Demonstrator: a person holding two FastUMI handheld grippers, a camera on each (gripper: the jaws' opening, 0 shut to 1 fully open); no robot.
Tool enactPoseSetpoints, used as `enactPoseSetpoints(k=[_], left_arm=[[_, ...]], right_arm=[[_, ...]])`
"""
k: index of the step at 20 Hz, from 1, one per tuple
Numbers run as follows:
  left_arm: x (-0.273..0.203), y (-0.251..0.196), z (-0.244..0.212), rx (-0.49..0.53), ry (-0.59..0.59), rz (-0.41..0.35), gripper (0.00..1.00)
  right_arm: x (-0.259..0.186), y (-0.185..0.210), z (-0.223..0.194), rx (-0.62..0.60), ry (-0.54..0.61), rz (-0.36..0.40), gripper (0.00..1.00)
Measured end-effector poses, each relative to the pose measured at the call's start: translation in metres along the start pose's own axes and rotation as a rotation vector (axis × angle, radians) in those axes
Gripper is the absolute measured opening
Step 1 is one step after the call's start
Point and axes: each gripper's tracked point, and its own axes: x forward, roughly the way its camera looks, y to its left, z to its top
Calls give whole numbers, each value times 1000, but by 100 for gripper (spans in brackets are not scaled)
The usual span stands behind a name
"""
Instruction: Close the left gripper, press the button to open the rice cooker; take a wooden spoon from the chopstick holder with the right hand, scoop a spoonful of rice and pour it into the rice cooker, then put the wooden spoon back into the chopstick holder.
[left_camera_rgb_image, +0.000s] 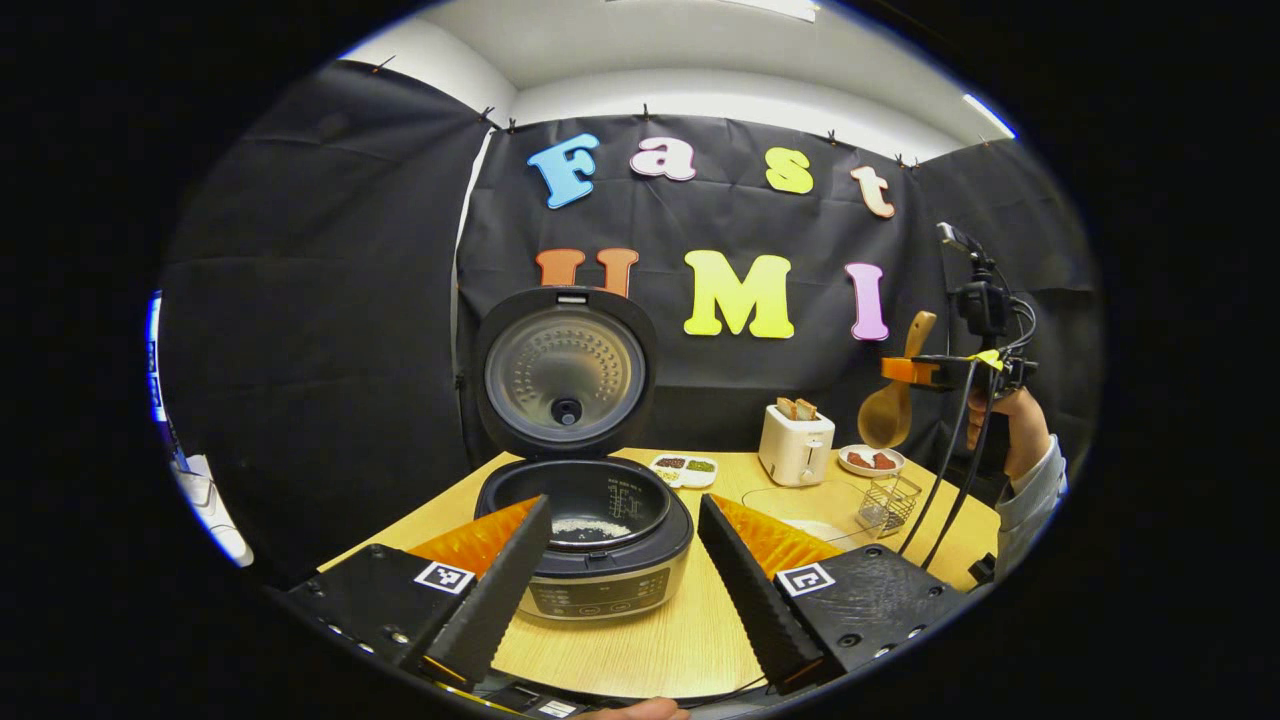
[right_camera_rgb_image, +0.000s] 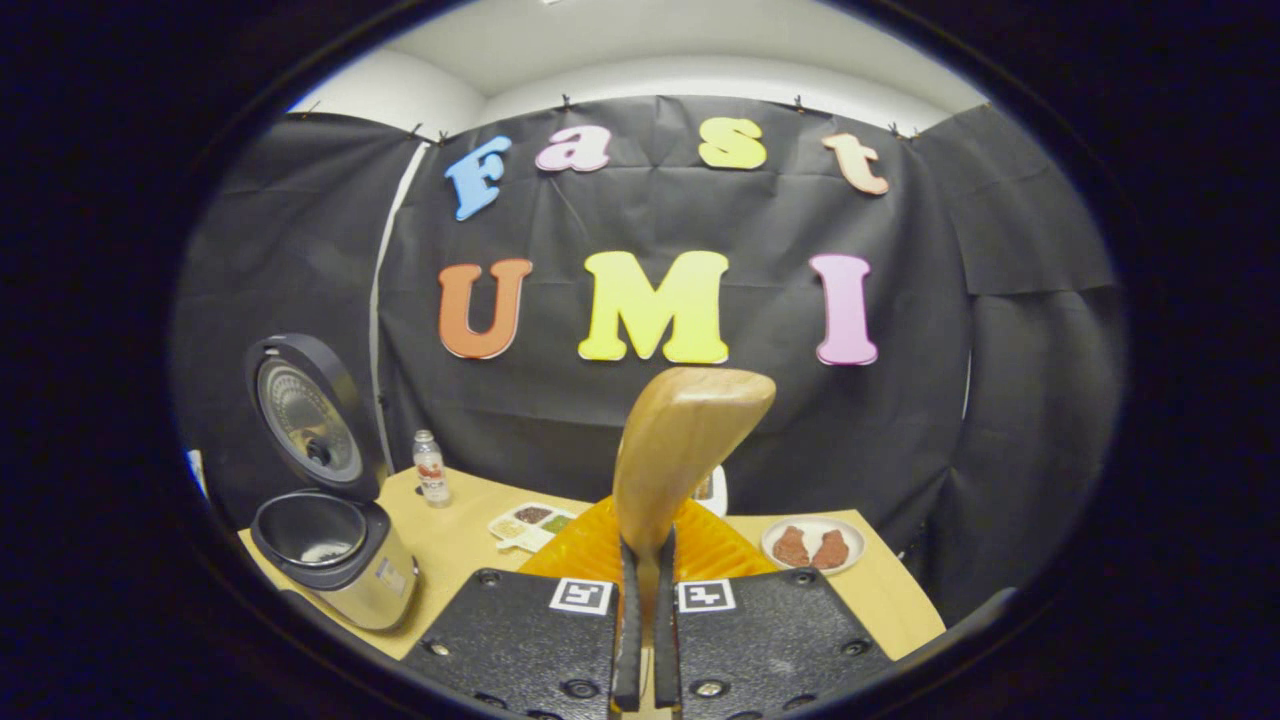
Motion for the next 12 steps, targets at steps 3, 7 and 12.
enactPoseSetpoints(k=[3,7,12], left_arm=[[-1,-7,-2,2,-2,-22,94],[4,-11,-6,4,4,-30,94],[15,-22,-4,17,5,-42,94]], right_arm=[[4,-30,-19,6,35,-45,11],[9,-74,-44,12,78,-117,11],[21,-93,-77,67,142,-118,12]])
